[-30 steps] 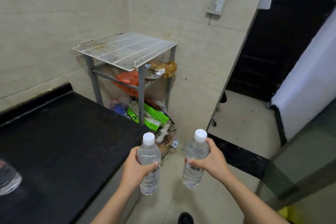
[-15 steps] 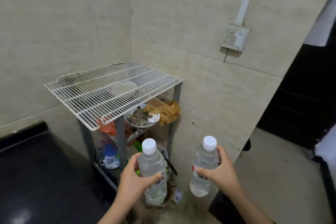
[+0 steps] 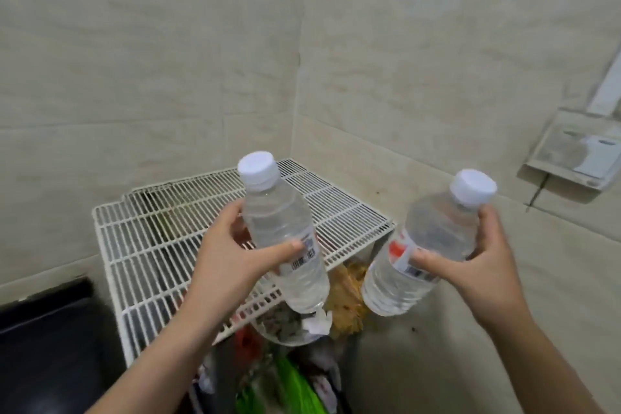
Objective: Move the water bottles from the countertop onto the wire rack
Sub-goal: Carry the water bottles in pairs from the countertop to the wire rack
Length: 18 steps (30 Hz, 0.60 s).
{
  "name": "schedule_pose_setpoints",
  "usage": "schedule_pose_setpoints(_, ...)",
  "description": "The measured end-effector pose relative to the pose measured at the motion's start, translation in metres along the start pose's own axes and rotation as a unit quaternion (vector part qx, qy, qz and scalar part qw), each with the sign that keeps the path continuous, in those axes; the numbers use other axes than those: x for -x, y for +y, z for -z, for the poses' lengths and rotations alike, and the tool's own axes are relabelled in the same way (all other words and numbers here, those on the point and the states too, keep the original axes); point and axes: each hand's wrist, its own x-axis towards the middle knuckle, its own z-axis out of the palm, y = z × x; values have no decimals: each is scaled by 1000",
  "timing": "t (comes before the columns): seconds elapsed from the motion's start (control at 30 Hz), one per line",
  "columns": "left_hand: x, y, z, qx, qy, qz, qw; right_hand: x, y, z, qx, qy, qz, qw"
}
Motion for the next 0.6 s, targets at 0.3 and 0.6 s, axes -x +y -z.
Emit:
schedule_pose_setpoints(0.3,-82,13,29,-41,63,24,997,-132,13,-63,-5,-83,36,996)
schedule_pose_setpoints(0.6,-220,-24,6,-74,188,27,979,-269,45,-170,-14,-179,22,983)
